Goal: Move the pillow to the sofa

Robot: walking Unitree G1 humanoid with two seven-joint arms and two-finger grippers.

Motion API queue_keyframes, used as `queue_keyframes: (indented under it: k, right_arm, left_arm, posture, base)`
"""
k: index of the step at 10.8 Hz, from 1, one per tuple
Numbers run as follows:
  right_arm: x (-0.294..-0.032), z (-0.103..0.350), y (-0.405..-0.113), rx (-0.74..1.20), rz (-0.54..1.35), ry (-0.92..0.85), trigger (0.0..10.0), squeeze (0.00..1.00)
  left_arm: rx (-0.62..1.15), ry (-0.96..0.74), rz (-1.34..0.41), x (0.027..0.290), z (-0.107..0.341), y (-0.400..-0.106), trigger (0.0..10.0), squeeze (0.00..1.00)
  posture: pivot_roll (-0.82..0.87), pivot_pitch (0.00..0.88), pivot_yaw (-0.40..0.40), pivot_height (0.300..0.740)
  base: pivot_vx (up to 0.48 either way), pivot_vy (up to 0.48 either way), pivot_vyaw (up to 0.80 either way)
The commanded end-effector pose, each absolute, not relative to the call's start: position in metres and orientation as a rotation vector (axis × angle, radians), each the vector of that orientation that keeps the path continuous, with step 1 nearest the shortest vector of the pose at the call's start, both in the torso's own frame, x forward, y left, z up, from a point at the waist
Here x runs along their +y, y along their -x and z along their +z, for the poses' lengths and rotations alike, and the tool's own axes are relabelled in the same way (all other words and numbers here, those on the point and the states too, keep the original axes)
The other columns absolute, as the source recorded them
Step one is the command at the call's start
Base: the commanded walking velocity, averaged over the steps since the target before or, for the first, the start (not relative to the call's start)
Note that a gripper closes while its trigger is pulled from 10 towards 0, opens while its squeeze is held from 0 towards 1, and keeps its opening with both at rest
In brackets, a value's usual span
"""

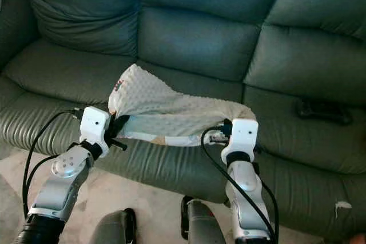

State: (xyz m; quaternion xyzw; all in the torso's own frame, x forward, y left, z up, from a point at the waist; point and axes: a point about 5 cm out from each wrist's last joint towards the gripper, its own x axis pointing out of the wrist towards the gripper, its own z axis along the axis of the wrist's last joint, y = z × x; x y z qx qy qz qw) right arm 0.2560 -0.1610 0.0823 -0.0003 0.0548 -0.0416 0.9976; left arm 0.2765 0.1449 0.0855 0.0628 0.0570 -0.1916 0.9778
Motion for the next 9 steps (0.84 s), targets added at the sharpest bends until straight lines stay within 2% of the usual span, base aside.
queue_keyframes:
  k: [1, 5, 8, 9]
  right_arm:
    - [-0.1633, 0.0827, -0.2551, 0.111, -0.096, -0.005, 10.0, 0.00]
    - [-0.1650, 0.0842, -0.2585, 0.103, -0.096, -0.002, 10.0, 0.00]
    - [-0.1628, 0.0843, -0.2618, 0.100, -0.087, -0.001, 10.0, 0.00]
    - [-0.1635, 0.0845, -0.2626, 0.100, -0.086, 0.006, 10.0, 0.00]
  left_arm:
    - [0.121, -0.136, -0.382, 0.1470, 0.0822, -0.2744, 10.0, 0.00]
    - [0.100, -0.125, -0.382, 0.1414, 0.0842, -0.2760, 10.0, 0.00]
    - [0.093, -0.128, -0.365, 0.1435, 0.0851, -0.2780, 10.0, 0.00]
    - [0.089, -0.128, -0.361, 0.1431, 0.0851, -0.2786, 10.0, 0.00]
  posture:
    - [-0.05, 0.271, 0.000, 0.696]
    - [-0.06, 0.270, -0.005, 0.691]
    - [-0.05, 0.263, -0.014, 0.631]
    - [-0.06, 0.261, -0.015, 0.626]
  base:
    - [0.000, 0.000, 0.00]
    - [0.000, 0.000, 0.00]
    - [0.000, 0.000, 0.00]
    - [0.000, 0.000, 0.00]
